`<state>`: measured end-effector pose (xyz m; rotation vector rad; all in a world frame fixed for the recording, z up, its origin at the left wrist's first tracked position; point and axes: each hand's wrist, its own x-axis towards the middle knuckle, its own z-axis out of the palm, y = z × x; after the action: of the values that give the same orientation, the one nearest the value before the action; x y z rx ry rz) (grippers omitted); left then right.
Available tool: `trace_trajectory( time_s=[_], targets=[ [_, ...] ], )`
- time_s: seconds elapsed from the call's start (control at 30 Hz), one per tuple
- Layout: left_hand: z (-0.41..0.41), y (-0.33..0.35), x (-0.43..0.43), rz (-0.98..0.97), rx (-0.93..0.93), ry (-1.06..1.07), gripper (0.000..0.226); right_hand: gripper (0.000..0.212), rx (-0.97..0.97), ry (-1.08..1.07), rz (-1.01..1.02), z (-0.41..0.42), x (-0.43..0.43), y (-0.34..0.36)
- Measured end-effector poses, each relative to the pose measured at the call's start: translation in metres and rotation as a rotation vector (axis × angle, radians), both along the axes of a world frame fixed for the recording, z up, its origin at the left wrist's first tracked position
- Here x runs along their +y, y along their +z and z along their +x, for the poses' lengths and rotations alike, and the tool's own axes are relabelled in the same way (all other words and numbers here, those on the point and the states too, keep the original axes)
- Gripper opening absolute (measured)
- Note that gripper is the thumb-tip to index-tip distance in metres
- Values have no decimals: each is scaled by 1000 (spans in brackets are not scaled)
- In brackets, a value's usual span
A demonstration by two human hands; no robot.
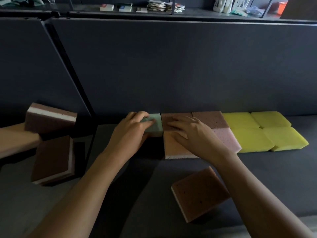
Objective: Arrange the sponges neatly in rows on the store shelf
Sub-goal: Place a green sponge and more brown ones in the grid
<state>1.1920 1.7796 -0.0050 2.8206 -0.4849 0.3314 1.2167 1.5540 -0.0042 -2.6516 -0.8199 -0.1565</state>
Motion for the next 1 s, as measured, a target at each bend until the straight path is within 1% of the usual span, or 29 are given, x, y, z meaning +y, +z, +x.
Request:
trace_trajectory(
  time_s=[0.1,0.2,0.3,0.37,0.47,0.57,0.67,0.77,0.9,1.0],
  targets=[
    [-3,0,0,36,9,16,61,35,1,7,6,-1,-2,3],
    [-12,6,-5,34,-9,38,62,36,42,2,41,-3,-5,11],
    [-33,19,-18,-1,-74,36,52,30,33,-13,105,-15,-15,18],
    [-51,27,-30,-22,-86,8,46,27,10,-53,130,-27,-24,20],
    [-81,34,-52,-34,-46,-46,42,26,-12,-94,204,-45,-38,16],
    [-104,34,-76,-57,33,-128,39,26,15,-103,261,-63,-53,10],
    [-115,29,-96,-49,71,-173,46,28,54,-127,288,-76,-63,7],
    [-119,22,-108,28,100,-180,61,29,66,-150,263,-82,-69,6],
    [-122,18,-111,94,138,-172,74,29,59,-158,257,-87,-72,8],
    [-124,18,-110,124,154,-167,71,29,54,-166,251,-88,-72,8]
  ],
)
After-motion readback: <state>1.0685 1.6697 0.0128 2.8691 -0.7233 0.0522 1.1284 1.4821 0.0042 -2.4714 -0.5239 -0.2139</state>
